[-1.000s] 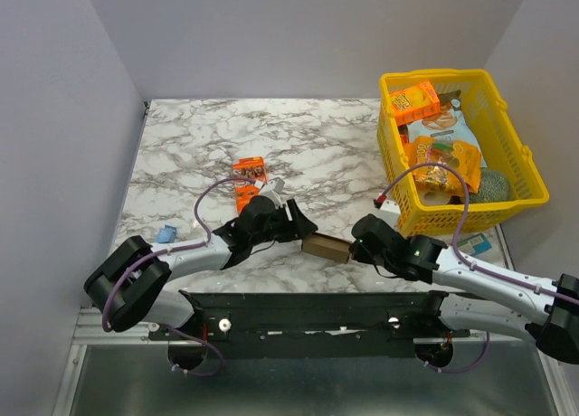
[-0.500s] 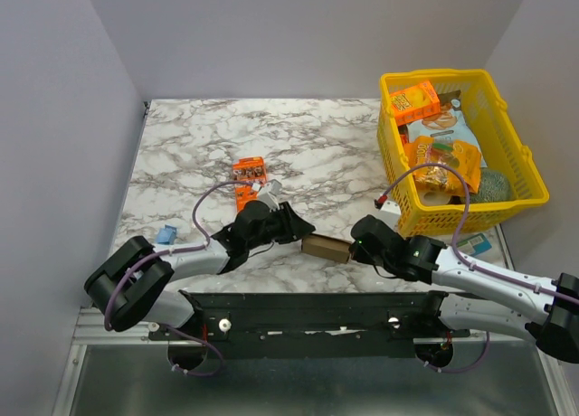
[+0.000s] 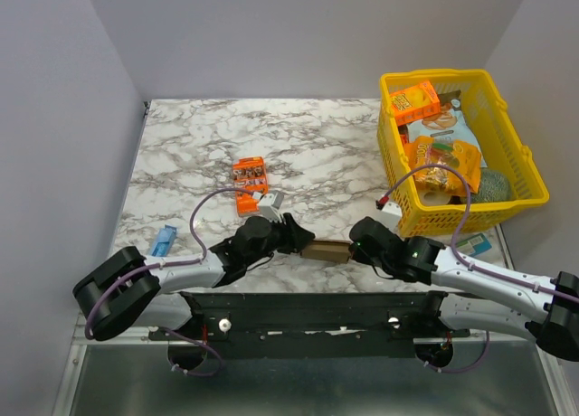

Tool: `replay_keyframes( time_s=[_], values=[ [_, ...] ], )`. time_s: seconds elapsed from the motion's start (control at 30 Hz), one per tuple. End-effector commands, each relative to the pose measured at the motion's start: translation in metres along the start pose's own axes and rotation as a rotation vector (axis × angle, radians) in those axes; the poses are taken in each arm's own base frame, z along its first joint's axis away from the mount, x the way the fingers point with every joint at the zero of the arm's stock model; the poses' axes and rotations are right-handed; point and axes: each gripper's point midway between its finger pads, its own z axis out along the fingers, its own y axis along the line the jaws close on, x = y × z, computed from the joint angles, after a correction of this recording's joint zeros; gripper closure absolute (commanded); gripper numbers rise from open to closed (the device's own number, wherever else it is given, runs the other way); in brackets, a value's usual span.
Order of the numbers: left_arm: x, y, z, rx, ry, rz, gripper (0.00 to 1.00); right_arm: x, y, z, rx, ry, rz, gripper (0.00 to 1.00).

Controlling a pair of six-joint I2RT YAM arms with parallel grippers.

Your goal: Fold the paper box

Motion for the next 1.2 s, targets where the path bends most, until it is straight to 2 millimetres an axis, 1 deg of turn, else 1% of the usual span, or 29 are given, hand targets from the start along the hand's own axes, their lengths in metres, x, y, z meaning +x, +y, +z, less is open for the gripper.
replay_keyframes(
  time_s=[0.0, 0.07, 0.1, 0.17, 0.23, 0.37, 0.4, 0.43, 0.5, 0.53, 0.57, 0.6, 0.63, 0.67, 0.7, 0.77, 0.8, 0.83, 0.9, 0.93, 1.07, 1.17],
  values=[
    [0.049, 0.051, -0.016, -0.163, 0.134, 0.148, 0.51, 0.042, -0.058, 0.006, 0.192, 0.125, -0.093, 1.0],
    [0.05, 0.053, -0.016, -0.157, 0.127, 0.173, 0.51, 0.044, -0.06, 0.007, 0.198, 0.126, -0.095, 1.0],
    [0.054, 0.057, -0.018, -0.163, 0.138, 0.179, 0.51, 0.045, -0.06, 0.007, 0.198, 0.128, -0.091, 1.0],
    [0.057, 0.058, -0.018, -0.155, 0.139, 0.188, 0.51, 0.045, -0.06, 0.007, 0.198, 0.128, -0.088, 1.0],
    [0.066, 0.064, -0.021, -0.162, 0.159, 0.189, 0.53, 0.045, -0.06, 0.007, 0.195, 0.125, -0.085, 1.0],
    [0.071, 0.065, -0.022, -0.153, 0.16, 0.18, 0.59, 0.045, -0.059, 0.007, 0.193, 0.125, -0.08, 0.99],
    [0.073, 0.068, -0.022, -0.158, 0.167, 0.18, 0.62, 0.044, -0.058, 0.007, 0.19, 0.124, -0.079, 1.0],
    [0.074, 0.068, -0.021, -0.16, 0.169, 0.178, 0.63, 0.044, -0.057, 0.007, 0.187, 0.125, -0.079, 1.0],
    [0.079, 0.072, -0.02, -0.181, 0.185, 0.182, 0.67, 0.044, -0.054, 0.006, 0.17, 0.127, -0.081, 1.0],
    [0.078, 0.07, -0.019, -0.184, 0.185, 0.184, 0.68, 0.042, -0.05, 0.005, 0.157, 0.126, -0.078, 1.0],
    [0.081, 0.074, -0.02, -0.208, 0.198, 0.191, 0.68, 0.041, -0.048, 0.004, 0.151, 0.125, -0.077, 1.0],
    [0.082, 0.076, -0.019, -0.222, 0.203, 0.196, 0.69, 0.04, -0.046, 0.003, 0.144, 0.125, -0.082, 0.95],
    [0.08, 0.074, -0.017, -0.23, 0.199, 0.199, 0.69, 0.038, -0.044, 0.002, 0.135, 0.124, -0.081, 0.94],
    [0.081, 0.081, -0.019, -0.266, 0.204, 0.201, 0.7, 0.035, -0.039, 0.0, 0.122, 0.12, -0.078, 0.92],
    [0.082, 0.081, -0.019, -0.276, 0.208, 0.205, 0.71, 0.033, -0.038, -0.002, 0.113, 0.115, -0.078, 0.88],
    [0.082, 0.084, -0.019, -0.303, 0.212, 0.212, 0.71, 0.029, -0.031, -0.005, 0.088, 0.109, -0.071, 0.84],
    [0.082, 0.085, -0.019, -0.317, 0.208, 0.216, 0.71, 0.028, -0.029, -0.006, 0.079, 0.107, -0.075, 0.8],
    [0.081, 0.083, -0.018, -0.318, 0.208, 0.22, 0.71, 0.027, -0.027, -0.007, 0.072, 0.108, -0.074, 0.79],
    [0.082, 0.086, -0.019, -0.343, 0.21, 0.231, 0.71, 0.024, -0.021, -0.01, 0.054, 0.107, -0.08, 0.75],
    [0.081, 0.084, -0.018, -0.343, 0.209, 0.235, 0.71, 0.024, -0.02, -0.011, 0.046, 0.11, -0.079, 0.73],
    [0.083, 0.086, -0.019, -0.363, 0.217, 0.243, 0.71, 0.019, -0.014, -0.016, 0.016, 0.101, -0.067, 0.66],
    [0.084, 0.09, -0.019, -0.385, 0.221, 0.243, 0.71, 0.014, -0.008, -0.022, -0.035, 0.087, -0.059, 0.54]
  ],
)
